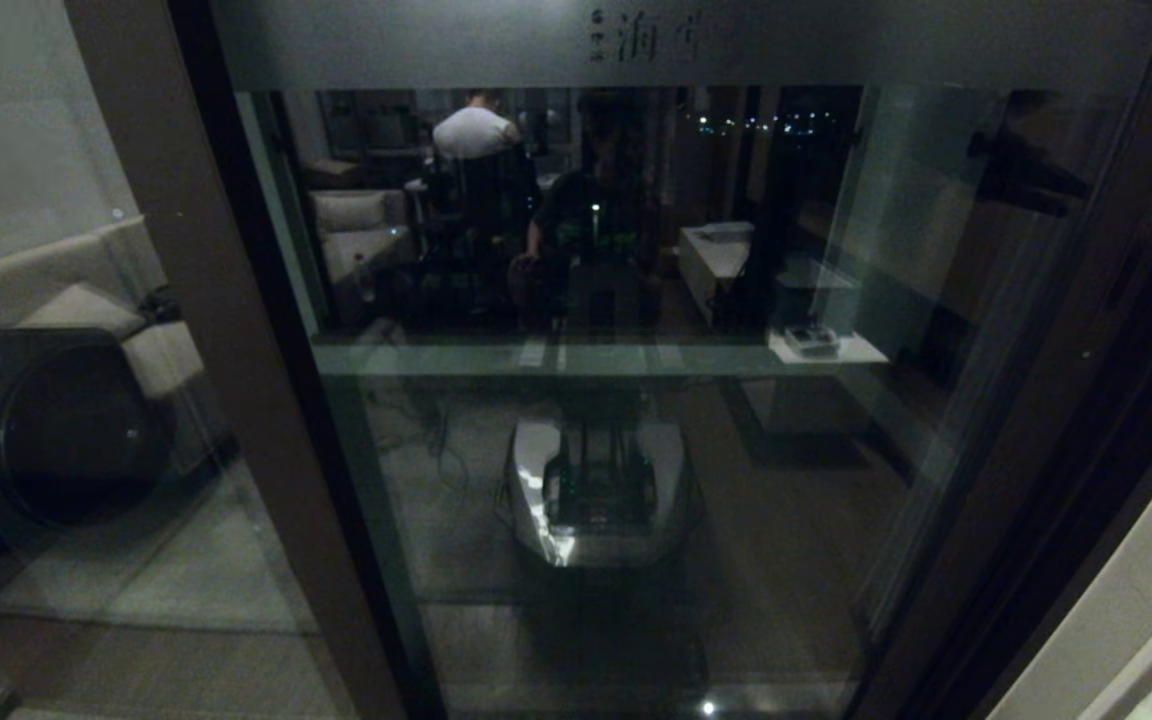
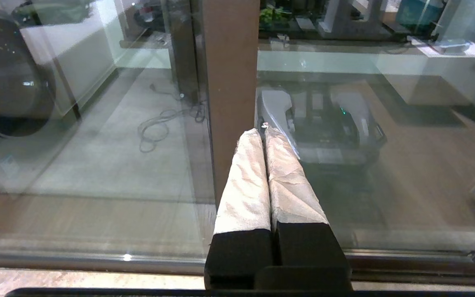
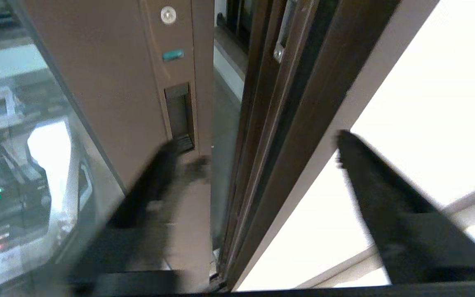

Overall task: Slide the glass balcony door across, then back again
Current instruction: Close the slid door

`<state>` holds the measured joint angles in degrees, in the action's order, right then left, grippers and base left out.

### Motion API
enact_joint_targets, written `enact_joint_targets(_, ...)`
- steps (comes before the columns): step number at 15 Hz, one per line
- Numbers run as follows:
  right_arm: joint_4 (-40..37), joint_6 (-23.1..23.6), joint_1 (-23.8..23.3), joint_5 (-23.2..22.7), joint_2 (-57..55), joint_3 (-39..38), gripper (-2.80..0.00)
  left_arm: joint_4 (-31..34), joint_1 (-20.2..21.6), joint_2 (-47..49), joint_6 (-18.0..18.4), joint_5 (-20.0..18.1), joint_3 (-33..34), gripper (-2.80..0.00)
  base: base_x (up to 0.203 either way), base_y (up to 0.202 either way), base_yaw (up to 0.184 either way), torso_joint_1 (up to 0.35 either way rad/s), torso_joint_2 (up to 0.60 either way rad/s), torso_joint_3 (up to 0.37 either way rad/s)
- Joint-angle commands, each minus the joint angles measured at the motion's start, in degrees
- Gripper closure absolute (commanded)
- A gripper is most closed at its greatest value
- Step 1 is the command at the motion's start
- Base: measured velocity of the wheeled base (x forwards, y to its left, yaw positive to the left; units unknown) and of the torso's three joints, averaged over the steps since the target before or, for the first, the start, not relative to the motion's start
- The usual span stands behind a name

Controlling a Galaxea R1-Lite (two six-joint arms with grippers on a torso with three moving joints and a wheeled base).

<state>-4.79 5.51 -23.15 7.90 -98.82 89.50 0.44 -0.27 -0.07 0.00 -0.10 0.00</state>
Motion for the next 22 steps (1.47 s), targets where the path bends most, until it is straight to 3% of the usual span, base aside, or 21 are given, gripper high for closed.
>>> enact_joint_targets(1,-0.11,-0.01,0.29,0.07,-2.40,1.55,0.00,0.00,0.00,-0.01,0.00,0.01,0.00,0.00,0.000,0.000,0.000,0.000,0.00,0.000)
enact_joint_targets(9,-0.03,-1.57,4.12,0.63,-8.03,3.35,0.00,0.00,0.00,-0.01,0.00,0.01,0.09,0.00,0.000,0.000,0.000,0.000,0.00,0.000)
enact_joint_targets(15,0.04,-5.80,4.08,0.71,-13.15,9.09,0.00,0.00,0.00,-0.01,0.00,0.01,0.04,0.00,0.000,0.000,0.000,0.000,0.00,0.000)
enact_joint_targets(22,0.04,-6.92,3.96,0.71,-15.56,11.43,0.00,0.00,0.00,-0.01,0.00,0.01,0.05,0.00,0.000,0.000,0.000,0.000,0.00,0.000)
